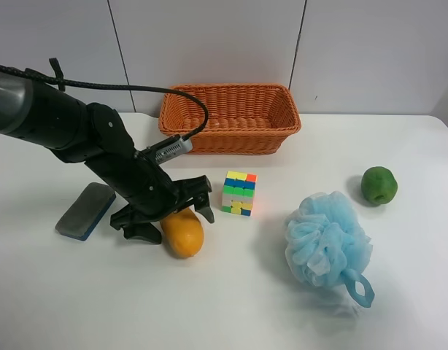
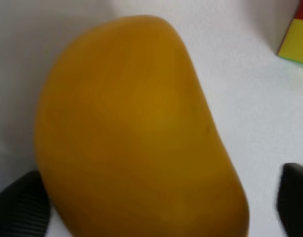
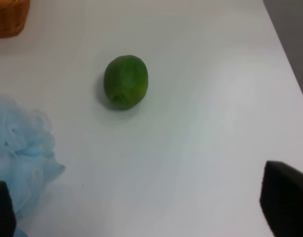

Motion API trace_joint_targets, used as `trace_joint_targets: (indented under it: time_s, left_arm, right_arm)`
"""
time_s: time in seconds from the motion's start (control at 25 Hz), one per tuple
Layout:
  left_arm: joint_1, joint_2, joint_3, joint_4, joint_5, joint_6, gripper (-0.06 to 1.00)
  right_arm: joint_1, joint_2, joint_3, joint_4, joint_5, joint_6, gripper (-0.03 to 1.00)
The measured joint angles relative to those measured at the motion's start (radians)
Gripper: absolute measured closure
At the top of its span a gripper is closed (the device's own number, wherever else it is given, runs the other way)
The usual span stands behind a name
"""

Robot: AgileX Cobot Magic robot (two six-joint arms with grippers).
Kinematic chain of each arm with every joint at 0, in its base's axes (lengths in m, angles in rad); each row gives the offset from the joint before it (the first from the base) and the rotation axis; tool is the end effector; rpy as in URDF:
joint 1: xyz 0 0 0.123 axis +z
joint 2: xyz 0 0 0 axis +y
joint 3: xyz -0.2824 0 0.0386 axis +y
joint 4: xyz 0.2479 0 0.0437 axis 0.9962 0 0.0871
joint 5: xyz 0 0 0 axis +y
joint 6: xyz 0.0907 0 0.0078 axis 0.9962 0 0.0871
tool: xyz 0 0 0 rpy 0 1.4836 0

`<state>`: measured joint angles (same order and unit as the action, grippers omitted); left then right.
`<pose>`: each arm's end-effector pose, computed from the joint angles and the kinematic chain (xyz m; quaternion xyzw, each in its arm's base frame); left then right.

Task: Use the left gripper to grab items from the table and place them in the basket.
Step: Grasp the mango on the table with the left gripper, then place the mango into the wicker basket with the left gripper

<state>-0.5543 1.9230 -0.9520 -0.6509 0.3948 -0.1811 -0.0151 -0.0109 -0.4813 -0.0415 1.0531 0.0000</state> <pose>0.2790 -0.1977 0.1121 -0.0954 0.9720 -0.2032 0.0695 -0.0041 -0.0032 0.2726 0.0071 0.8531 -0.0247 0.5212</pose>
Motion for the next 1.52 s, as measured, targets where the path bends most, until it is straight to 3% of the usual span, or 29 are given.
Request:
trace_joint_targets:
  time_s: [0.12, 0.92, 1.12, 1.24, 1.36, 1.52]
  left_arm:
    - [0.000, 0.008, 0.000, -0.011, -0.002, 0.014, 0.28]
    - [0.000, 0.011, 0.000, -0.024, 0.013, 0.022, 0.28]
    - [0.000, -0.035, 0.001, -0.008, 0.064, 0.022, 0.28]
    - [0.004, -0.140, -0.010, 0.048, 0.075, 0.022, 0.28]
    - [0.023, -0.241, -0.091, 0.156, 0.079, 0.022, 0.28]
    - [0.053, -0.279, -0.302, 0.385, 0.079, 0.040, 0.28]
  right_arm:
    - [0.000, 0.000, 0.000, 0.000, 0.000, 0.000, -0.03]
    - [0.000, 0.000, 0.000, 0.000, 0.000, 0.000, -0.03]
    - [0.000, 0.000, 0.000, 0.000, 0.000, 0.000, -0.03]
    - [0.000, 0.000, 0.000, 0.000, 0.000, 0.000, -0.03]
    - [0.000, 0.000, 0.000, 0.000, 0.000, 0.000, -0.03]
    - [0.000, 0.000, 0.000, 0.000, 0.000, 0.000, -0.03]
